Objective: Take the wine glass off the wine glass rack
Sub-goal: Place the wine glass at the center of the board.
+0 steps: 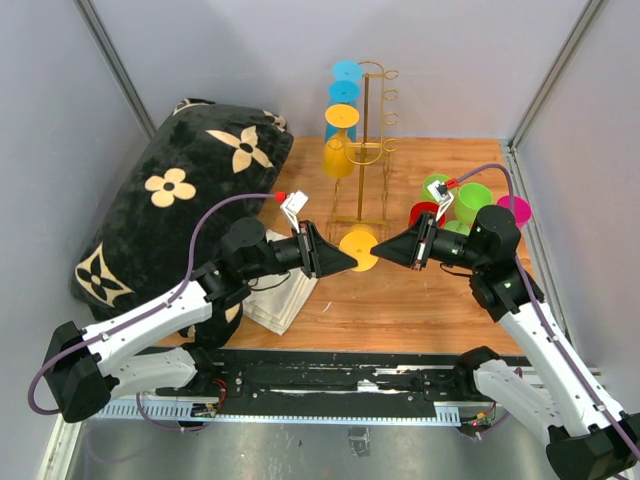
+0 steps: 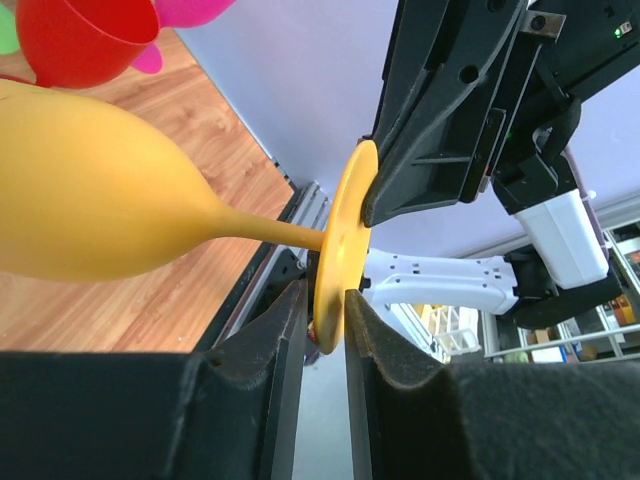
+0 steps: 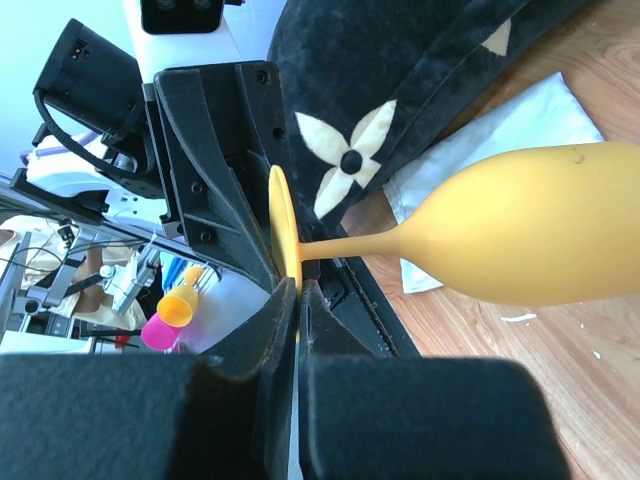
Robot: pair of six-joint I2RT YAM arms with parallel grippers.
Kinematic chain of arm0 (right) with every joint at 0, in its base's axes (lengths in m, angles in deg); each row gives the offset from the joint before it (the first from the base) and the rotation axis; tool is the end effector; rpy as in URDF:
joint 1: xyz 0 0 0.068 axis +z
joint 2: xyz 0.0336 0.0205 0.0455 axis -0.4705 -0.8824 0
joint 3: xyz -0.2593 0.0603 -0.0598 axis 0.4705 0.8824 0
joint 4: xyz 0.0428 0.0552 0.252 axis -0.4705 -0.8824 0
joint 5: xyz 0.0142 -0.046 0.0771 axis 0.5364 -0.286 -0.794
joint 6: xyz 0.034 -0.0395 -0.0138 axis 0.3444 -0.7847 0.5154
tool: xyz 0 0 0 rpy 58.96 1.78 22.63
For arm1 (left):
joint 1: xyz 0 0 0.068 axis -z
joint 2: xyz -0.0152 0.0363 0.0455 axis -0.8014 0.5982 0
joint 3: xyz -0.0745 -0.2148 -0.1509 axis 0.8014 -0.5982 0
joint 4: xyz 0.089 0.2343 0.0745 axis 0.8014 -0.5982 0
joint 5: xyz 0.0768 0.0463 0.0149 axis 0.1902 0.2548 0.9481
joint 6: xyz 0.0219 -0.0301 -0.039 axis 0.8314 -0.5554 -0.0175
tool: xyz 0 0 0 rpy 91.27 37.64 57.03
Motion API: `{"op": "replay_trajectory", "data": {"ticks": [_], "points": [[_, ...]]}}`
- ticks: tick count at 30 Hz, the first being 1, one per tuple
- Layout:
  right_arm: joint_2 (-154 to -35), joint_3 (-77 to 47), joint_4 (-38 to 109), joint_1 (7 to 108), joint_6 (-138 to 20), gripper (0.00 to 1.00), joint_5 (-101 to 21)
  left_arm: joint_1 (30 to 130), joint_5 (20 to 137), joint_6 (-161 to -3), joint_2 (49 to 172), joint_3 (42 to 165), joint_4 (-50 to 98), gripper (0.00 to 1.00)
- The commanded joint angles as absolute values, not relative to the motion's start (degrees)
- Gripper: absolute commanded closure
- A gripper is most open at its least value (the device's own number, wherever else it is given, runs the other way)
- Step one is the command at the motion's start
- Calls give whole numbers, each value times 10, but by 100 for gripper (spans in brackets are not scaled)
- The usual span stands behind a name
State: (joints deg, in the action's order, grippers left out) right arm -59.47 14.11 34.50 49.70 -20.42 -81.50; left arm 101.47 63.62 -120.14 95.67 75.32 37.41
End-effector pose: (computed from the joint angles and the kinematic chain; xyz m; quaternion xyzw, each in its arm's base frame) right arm 0.1573 0.0916 0.3617 -0.1512 0.6975 0.5997 0.3620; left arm 0.1561 -0.1955 0.3274 0.1340 0.7028 -0.6090 0.3425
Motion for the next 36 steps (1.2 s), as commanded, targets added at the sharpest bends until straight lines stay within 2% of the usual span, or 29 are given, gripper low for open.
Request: {"op": "replay_trajectory", "data": {"ticks": [1, 8, 14, 17, 18, 20, 22, 28, 32, 34, 36], "points": [[-581, 132, 383, 508, -210, 99, -815, 1019, 624, -1212, 954, 753, 415, 75], [-578, 133, 383, 508, -213, 99, -826, 1019, 618, -1224, 956, 748, 441, 79], [-574, 132, 371, 508, -228, 97, -817, 1019, 616, -1225, 956, 740, 448, 99], [-569, 110, 303, 508, -287, 87, -780, 1019, 617, -1221, 950, 732, 451, 100], [-568, 100, 278, 508, -313, 80, -768, 1019, 618, -1217, 947, 729, 450, 99], [-564, 83, 239, 508, -345, 58, -745, 1020, 617, -1202, 939, 723, 448, 99], [-559, 65, 205, 508, -372, 42, -705, 1028, 624, -1162, 929, 717, 429, 99], [-534, 42, 130, 507, -424, 29, -560, 1118, 680, -999, 893, 707, 326, 99], [-537, 35, 81, 507, -422, 26, -450, 1167, 707, -953, 850, 659, 369, 99], [-548, 31, 64, 504, -413, 25, -446, 1192, 718, -925, 839, 637, 391, 100], [-560, 27, 66, 497, -399, 21, -503, 1206, 719, -891, 837, 632, 389, 100]]}}
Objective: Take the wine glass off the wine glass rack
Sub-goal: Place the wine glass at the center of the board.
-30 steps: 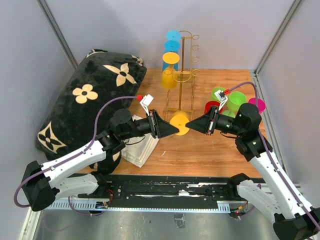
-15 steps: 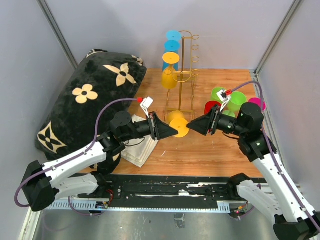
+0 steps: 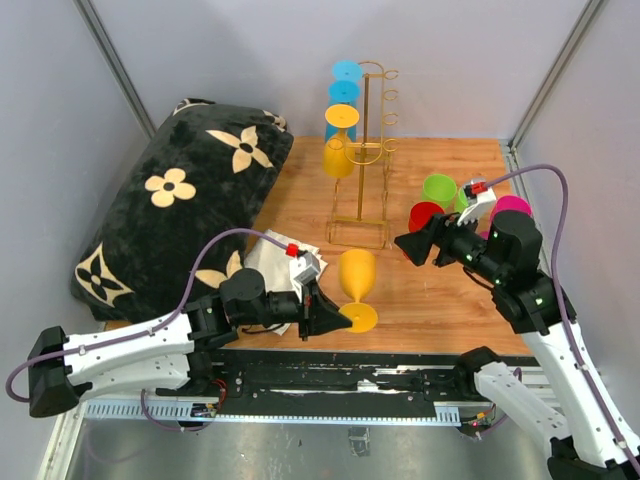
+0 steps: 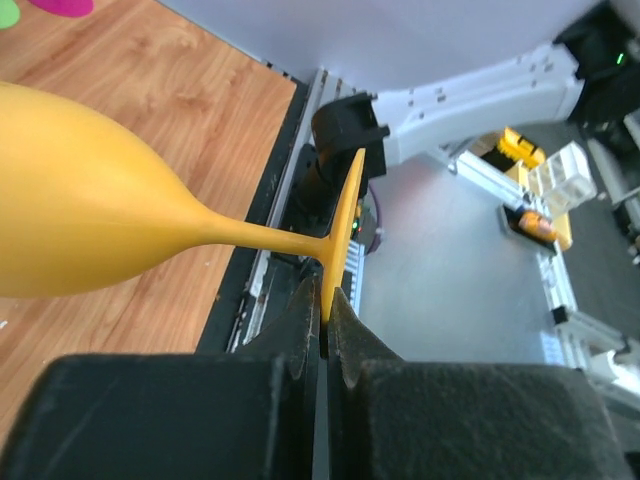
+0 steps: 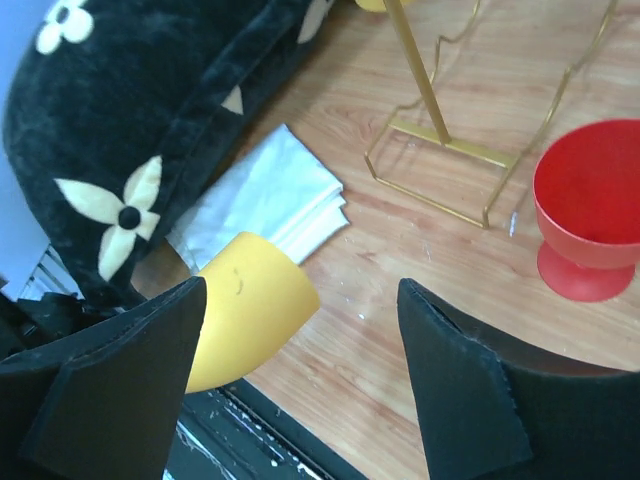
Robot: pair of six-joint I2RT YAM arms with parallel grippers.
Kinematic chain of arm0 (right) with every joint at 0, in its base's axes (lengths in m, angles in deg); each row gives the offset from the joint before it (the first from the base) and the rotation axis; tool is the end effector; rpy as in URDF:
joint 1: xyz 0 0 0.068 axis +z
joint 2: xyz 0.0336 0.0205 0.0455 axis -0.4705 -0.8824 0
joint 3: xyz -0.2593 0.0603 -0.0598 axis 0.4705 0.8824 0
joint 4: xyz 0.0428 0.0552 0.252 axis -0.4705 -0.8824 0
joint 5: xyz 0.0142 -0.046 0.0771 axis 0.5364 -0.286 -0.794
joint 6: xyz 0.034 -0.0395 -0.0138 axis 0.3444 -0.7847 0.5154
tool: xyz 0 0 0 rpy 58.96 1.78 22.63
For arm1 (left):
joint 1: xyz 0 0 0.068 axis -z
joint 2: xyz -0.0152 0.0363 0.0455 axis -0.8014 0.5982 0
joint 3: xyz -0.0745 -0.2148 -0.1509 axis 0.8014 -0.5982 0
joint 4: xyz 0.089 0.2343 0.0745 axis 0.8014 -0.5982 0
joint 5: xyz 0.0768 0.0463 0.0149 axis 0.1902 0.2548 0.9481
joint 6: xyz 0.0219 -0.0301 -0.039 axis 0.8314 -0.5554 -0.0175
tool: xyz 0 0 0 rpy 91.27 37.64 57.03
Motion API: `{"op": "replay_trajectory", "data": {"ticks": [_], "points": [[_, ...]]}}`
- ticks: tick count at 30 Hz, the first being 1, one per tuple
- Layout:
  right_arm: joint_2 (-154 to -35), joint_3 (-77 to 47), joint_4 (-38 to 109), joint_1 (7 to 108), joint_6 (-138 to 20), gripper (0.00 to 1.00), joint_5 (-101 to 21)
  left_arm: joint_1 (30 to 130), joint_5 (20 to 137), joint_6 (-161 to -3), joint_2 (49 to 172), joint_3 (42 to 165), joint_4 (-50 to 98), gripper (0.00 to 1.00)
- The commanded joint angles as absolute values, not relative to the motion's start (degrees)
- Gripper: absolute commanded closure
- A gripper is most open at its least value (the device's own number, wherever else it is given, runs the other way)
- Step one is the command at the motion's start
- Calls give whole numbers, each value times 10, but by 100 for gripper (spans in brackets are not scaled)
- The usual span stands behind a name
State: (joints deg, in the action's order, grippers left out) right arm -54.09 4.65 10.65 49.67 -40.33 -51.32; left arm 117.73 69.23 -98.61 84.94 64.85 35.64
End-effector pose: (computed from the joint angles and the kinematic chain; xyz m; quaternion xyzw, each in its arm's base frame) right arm 0.1332 0.0655 0.3875 -0.0811 0.7620 0.3697 0.5255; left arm 0.0810 -0.1944 0.2977 0.3258 0.6470 -0.5673 0.3916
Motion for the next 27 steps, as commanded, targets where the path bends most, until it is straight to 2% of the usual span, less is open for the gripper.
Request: {"op": "replay_trajectory", "data": {"ticks": [1, 5, 10, 21, 27], "points": [[-567, 27, 74, 493, -393, 20, -544, 1211, 720, -868, 840, 634, 380, 99], [-593, 32, 99, 490, -368, 19, -641, 1218, 724, -818, 862, 648, 334, 99], [-628, 41, 105, 490, -355, 21, -695, 1227, 716, -791, 875, 655, 333, 99], [-621, 97, 200, 490, -287, 16, -668, 1234, 701, -785, 868, 648, 337, 99], [-634, 92, 179, 490, -297, 18, -664, 1237, 677, -779, 870, 646, 345, 99]]}}
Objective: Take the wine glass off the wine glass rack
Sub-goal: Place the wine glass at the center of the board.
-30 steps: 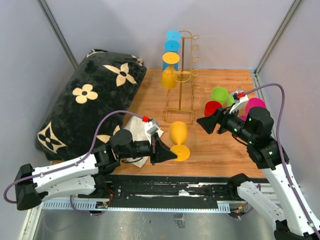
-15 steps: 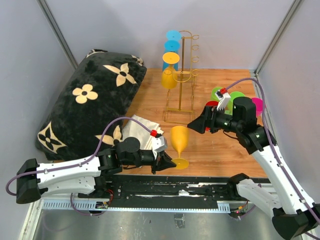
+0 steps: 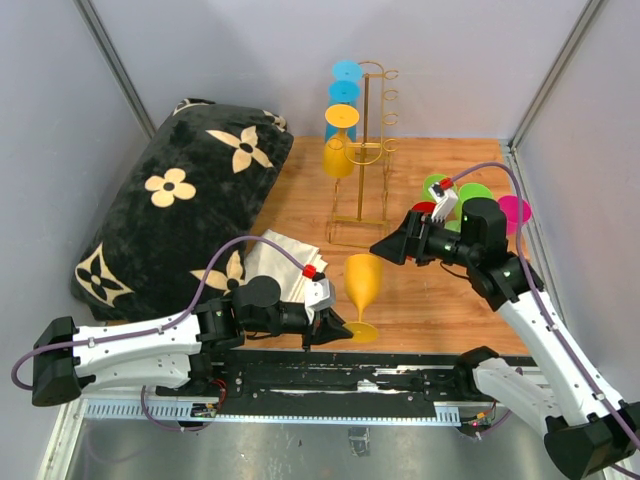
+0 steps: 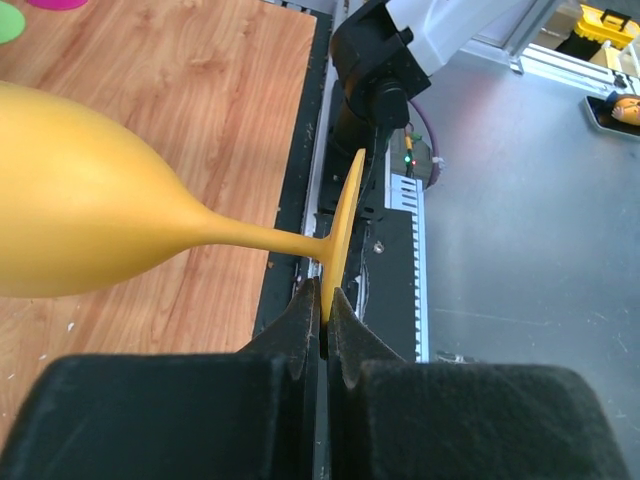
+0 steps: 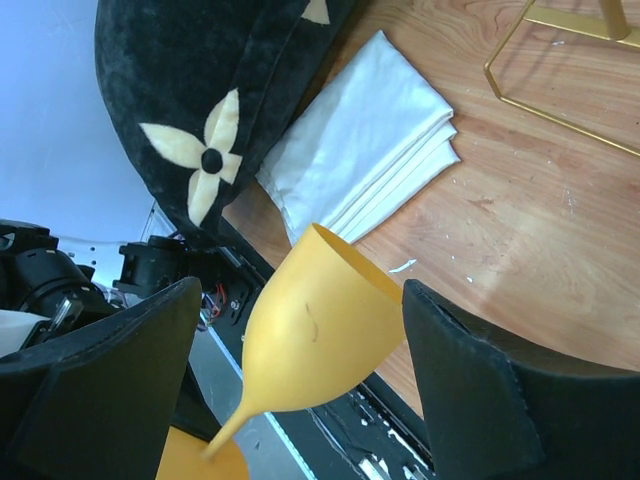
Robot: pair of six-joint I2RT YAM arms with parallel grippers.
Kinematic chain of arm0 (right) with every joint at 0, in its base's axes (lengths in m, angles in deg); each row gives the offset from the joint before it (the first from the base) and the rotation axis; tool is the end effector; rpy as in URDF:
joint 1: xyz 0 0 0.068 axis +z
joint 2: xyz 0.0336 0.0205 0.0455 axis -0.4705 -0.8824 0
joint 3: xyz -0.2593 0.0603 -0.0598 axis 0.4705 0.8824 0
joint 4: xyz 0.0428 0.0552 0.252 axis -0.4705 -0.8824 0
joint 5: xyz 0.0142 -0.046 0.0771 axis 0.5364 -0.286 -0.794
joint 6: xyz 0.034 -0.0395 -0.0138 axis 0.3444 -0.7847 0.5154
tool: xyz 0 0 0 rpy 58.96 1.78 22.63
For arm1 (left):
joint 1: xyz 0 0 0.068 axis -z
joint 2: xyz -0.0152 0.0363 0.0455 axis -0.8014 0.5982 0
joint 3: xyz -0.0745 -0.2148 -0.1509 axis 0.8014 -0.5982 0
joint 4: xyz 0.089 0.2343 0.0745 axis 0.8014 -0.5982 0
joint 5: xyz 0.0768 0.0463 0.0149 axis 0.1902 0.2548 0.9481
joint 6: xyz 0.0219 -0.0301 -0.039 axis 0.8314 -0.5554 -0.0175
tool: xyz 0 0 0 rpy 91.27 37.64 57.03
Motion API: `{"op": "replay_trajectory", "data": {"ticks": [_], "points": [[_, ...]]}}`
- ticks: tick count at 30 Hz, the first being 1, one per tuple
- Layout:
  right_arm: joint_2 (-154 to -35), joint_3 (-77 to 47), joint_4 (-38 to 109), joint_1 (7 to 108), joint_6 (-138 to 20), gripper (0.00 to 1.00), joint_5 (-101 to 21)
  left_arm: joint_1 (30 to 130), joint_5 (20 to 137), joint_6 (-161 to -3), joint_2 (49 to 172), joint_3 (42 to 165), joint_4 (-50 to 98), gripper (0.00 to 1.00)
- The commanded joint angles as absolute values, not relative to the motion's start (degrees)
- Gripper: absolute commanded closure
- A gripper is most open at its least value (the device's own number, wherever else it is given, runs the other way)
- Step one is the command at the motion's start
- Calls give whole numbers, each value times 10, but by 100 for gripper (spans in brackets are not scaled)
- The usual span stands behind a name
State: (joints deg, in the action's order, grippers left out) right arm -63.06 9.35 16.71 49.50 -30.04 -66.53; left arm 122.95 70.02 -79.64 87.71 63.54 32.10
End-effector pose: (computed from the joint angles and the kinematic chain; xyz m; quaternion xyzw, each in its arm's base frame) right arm 0.1714 0.0890 0.3482 -0.0757 0.7895 0.4789 0.3762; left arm 0.0658 -0.2072 0.2734 0.4664 0.6088 -0.4868 0.4182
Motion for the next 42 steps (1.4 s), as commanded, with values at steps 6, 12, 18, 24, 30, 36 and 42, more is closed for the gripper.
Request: {"op": "replay_trajectory", "data": {"ticks": [6, 12, 18, 24, 30, 36, 42], "points": [[-666, 57, 98, 490, -336, 24, -631, 1242, 635, -749, 869, 643, 348, 99], [-690, 57, 104, 490, -342, 25, -701, 1245, 639, -720, 859, 636, 348, 100], [-713, 67, 152, 491, -319, 25, -833, 1246, 637, -706, 857, 636, 340, 99], [-723, 60, 134, 491, -340, 27, -868, 1245, 645, -697, 849, 639, 329, 99], [-733, 50, 109, 491, -345, 28, -862, 1245, 655, -686, 827, 636, 321, 100], [-714, 66, 172, 491, -315, 27, -891, 1245, 657, -684, 828, 639, 318, 99], [-723, 75, 222, 491, -275, 34, -976, 1245, 659, -679, 836, 644, 311, 100]]}}
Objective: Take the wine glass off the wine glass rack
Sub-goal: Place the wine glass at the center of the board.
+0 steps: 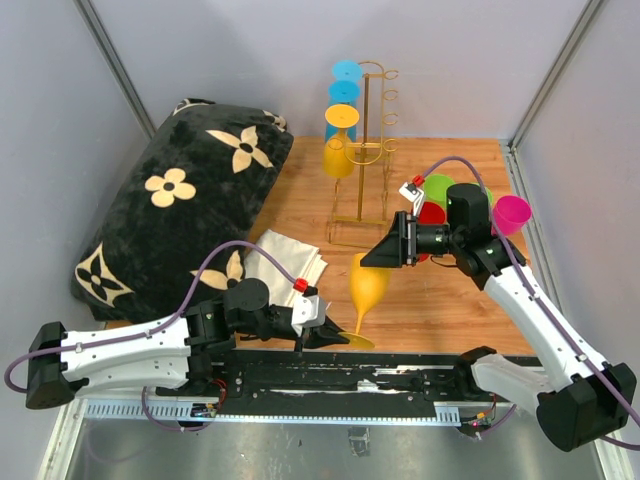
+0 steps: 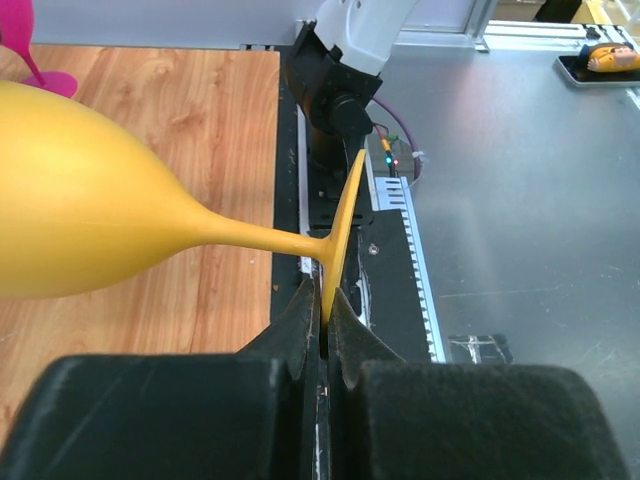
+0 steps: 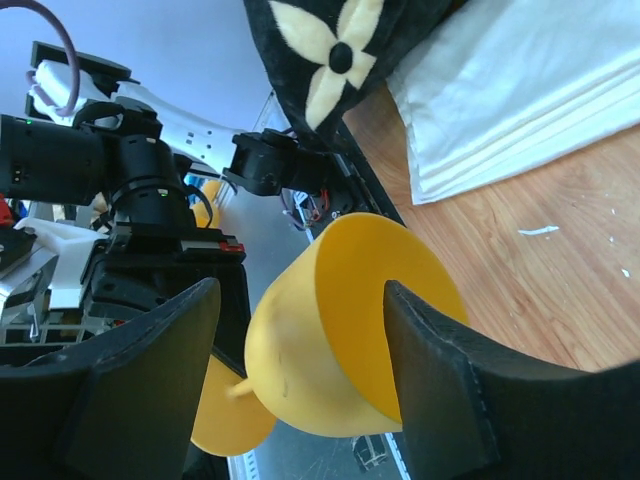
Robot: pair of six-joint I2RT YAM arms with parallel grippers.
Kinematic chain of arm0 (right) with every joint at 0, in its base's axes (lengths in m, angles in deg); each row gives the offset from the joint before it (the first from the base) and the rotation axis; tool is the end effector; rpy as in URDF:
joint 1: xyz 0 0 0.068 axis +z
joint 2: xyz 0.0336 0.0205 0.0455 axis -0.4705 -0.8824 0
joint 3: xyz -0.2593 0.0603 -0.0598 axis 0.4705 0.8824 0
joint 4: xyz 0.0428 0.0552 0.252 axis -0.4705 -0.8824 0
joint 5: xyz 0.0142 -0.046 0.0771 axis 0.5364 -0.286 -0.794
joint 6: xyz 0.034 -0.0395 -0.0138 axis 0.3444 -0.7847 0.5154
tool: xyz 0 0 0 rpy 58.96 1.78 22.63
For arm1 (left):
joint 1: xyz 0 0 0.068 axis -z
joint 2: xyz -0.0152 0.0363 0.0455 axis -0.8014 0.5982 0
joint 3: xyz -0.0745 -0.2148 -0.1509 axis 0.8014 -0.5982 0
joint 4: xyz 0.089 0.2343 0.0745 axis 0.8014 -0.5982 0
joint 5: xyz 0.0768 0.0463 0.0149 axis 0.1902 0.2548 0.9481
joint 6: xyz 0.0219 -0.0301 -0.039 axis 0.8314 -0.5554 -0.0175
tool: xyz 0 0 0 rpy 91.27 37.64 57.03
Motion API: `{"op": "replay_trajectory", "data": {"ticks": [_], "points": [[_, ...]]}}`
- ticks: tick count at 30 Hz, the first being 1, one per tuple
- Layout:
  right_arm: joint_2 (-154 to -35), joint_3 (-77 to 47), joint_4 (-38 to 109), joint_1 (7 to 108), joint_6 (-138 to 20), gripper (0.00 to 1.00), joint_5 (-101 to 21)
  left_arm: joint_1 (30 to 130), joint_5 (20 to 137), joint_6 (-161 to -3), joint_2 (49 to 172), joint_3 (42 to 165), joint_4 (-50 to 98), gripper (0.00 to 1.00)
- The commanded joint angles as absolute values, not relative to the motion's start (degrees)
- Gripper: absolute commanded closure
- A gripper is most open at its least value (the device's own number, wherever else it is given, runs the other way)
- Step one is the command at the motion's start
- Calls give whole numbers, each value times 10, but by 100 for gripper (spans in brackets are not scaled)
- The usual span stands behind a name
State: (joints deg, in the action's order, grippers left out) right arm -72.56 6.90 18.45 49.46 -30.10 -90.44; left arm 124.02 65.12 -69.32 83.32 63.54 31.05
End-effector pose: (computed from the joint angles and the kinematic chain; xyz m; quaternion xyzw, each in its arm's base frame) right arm 0.1944 0.1088 0.3383 -0.1741 0.7579 0.5871 0.2248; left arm 0.0546 -0.1961 0.2862 0.5354 0.5217 -0.4850 0.4539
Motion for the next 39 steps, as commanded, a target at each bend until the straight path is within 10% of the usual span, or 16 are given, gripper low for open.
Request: {"op": "replay_trajectory", "data": {"ticks": [1, 18, 39], "points": [[-722, 72, 216, 491, -282, 36, -976, 1245, 660, -679, 837, 645, 308, 100], [-728, 41, 121, 492, -372, 60, -1059, 1245, 687, -638, 810, 657, 223, 99], [-750, -27, -17, 489, -459, 33, -846, 1246, 633, -583, 793, 691, 125, 100]]}}
